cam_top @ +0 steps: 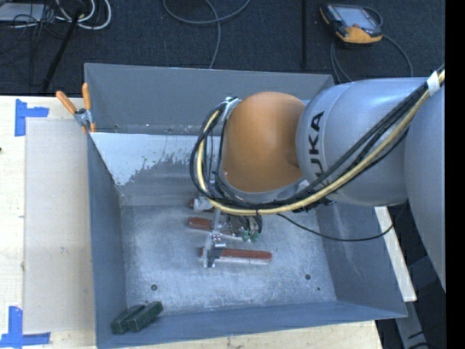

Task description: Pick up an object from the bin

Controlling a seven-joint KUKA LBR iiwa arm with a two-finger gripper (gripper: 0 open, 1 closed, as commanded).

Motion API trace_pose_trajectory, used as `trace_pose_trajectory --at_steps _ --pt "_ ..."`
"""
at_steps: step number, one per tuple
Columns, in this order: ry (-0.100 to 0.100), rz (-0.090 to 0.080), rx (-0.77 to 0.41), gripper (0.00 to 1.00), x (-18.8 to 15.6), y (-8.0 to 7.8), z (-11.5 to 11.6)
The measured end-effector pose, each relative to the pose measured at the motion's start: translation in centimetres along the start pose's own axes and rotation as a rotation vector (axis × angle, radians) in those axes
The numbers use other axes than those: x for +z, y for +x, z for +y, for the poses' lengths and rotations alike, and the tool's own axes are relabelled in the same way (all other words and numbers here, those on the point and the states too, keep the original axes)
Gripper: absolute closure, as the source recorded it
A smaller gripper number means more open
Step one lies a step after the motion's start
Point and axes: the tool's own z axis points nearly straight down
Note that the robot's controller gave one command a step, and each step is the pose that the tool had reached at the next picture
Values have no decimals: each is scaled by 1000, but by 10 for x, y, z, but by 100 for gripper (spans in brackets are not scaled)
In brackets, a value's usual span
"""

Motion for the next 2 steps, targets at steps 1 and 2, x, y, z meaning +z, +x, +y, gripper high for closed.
trace_pose_trajectory --at_steps 1,2 --pt "-1 -3 -38 0 42 4 -57" --pt "1 3 -133 0 44 -2 -85"
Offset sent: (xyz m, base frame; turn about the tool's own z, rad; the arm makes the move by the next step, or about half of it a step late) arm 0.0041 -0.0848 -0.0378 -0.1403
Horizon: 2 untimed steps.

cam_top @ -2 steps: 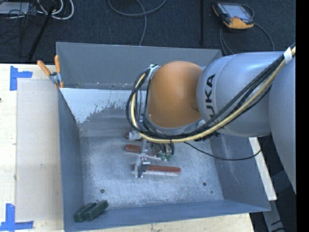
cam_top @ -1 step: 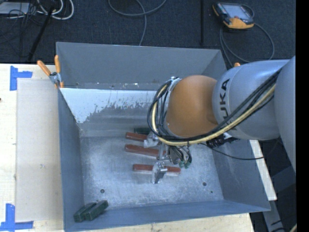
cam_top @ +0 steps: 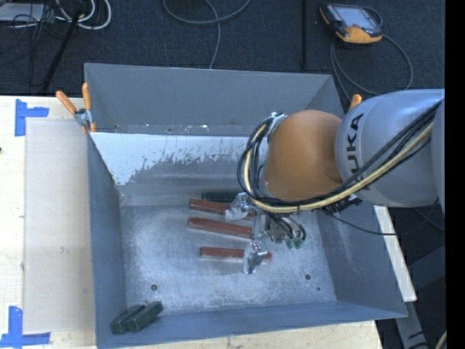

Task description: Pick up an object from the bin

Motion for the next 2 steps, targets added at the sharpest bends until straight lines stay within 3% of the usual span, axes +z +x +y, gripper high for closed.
trace_pose_trajectory --at_steps 1,2 --pt "-2 -4 156 0 14 13 8" --pt "-2 -3 81 0 52 16 -1"
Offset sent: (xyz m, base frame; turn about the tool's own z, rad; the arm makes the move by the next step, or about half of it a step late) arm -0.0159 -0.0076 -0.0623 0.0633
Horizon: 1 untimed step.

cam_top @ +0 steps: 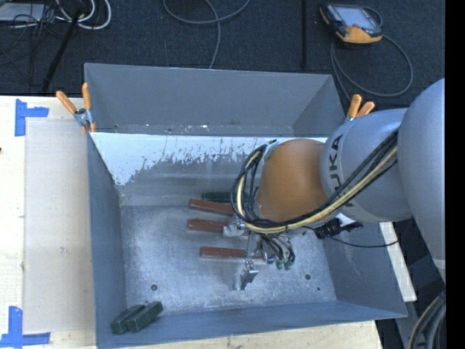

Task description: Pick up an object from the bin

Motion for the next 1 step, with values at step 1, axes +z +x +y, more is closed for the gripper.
trace_pose_trajectory --at_steps 1 --pt "-5 -21 192 100 4 -4 4"
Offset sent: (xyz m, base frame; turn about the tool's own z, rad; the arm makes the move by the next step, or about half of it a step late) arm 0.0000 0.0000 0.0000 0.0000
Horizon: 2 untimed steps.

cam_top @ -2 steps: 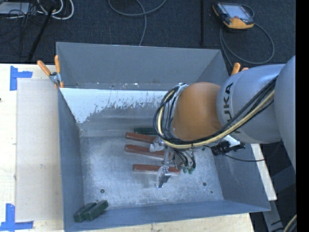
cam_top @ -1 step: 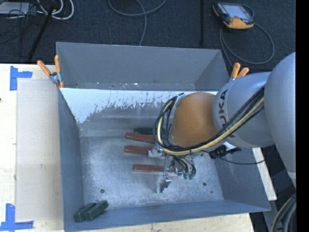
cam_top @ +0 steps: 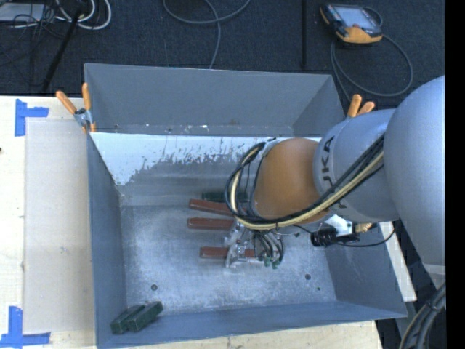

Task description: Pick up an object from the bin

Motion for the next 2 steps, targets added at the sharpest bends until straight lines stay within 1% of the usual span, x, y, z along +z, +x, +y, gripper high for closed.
trace_pose_trajectory --at_steps 2 --pt "0 2 1 100 -1 -1 0"
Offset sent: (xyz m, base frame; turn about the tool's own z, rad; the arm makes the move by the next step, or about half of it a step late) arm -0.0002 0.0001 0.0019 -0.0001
